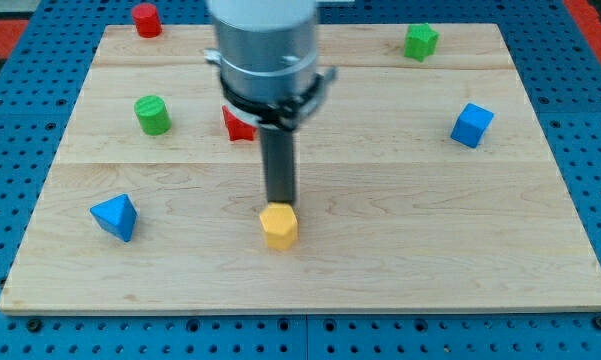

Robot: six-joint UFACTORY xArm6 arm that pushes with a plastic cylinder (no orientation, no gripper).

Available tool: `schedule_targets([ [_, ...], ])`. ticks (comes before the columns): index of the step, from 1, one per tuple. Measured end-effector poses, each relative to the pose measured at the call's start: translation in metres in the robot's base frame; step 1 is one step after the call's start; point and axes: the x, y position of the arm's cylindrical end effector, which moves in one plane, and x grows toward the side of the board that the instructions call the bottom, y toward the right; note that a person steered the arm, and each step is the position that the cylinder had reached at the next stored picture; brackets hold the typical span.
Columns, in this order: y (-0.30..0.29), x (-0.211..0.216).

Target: Move the red star to the bottom right of the board

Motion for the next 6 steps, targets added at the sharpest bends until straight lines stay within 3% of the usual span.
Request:
schedule_targets([
  [1, -0.008, 0.01],
  [2, -0.022, -0.039],
  [5, -0.131, -0.09],
  [6, -0.098, -0.135],
])
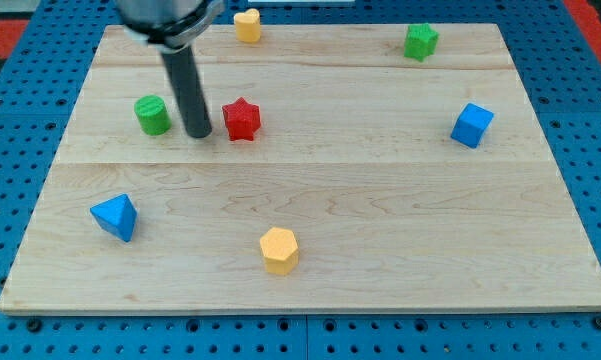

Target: Move the red star to the bottom right of the board

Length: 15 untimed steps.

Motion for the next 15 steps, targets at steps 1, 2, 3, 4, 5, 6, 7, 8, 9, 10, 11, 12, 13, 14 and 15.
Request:
schedule_targets([
  [1, 0.037, -0.025],
  [2, 0.126, -0.024],
  [3, 0.168, -0.014],
  [4, 0.163, 0.023],
  [5, 0.152, 0.002],
  [6, 0.149, 0.018],
  [7, 0.138, 0.044],
  [8, 0.135, 0.052],
  [9, 0.104, 0.052],
  [10, 0.094, 0.068],
  [11, 0.146, 0.078],
  [12, 0.186, 0.091],
  [13, 0.225, 0.102],
  [14, 0.23, 0.106],
  [15, 0.255, 0.102],
])
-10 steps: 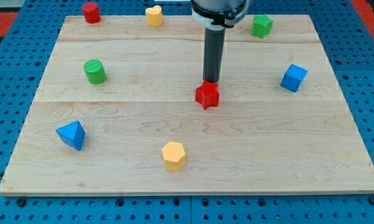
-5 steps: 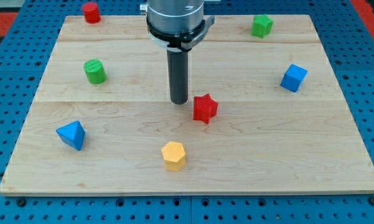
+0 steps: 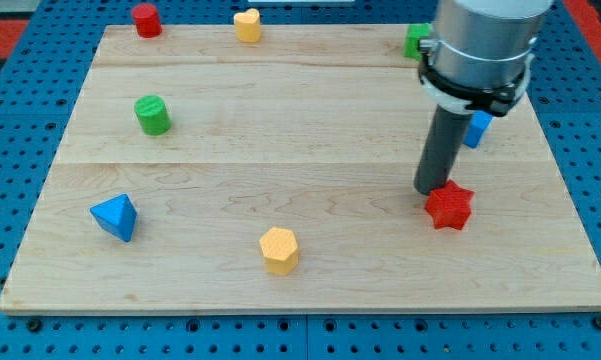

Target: Move the red star to the bottom right of the board

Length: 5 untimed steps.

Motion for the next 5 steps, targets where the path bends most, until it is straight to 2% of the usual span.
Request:
schedule_targets([
  [1, 0.016, 0.004],
  [3, 0.029, 0.05],
  [4, 0.007, 0.021],
  [5, 0.007, 0.014],
])
